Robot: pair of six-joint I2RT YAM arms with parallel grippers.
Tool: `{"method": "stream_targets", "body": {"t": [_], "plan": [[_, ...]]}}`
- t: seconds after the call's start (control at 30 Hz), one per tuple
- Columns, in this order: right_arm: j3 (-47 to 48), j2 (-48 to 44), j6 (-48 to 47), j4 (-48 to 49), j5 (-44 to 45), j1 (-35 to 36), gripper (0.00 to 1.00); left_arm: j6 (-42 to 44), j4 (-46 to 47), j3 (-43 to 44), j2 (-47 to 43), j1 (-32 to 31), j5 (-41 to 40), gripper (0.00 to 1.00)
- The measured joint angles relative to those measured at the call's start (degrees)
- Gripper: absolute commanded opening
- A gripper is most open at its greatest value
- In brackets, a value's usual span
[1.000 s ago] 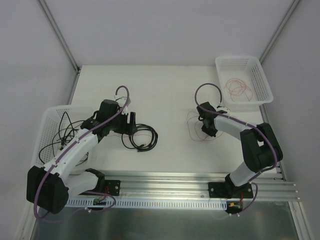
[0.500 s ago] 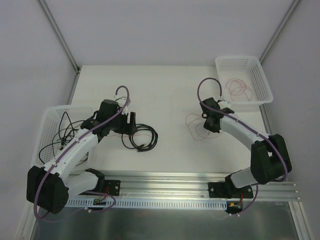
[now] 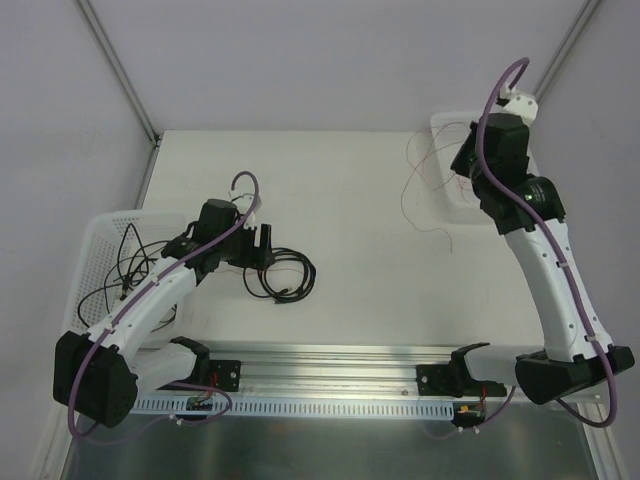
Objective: Untangle the cables
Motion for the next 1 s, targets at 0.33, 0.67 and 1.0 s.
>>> {"method": "stream_targets", "body": {"t": [0.33, 0.67, 1.0], "plan": [[15.32, 4.39, -15.65, 11.15, 0.61, -8.09, 0.01, 0.02, -0.02, 0.00, 0.63, 0.00, 0.00, 0.72], [18.73, 17.53, -18.43, 18.97, -2.80, -21.11, 0.01, 0.02, -0.02, 0.00, 2.47, 0.00, 0.04, 0.72], [9.60, 33.38, -12.48, 19.12, -8.92, -30.21, 0.48, 0.02, -0.04, 0.00, 4.11, 0.00, 0.61, 0.73]]}}
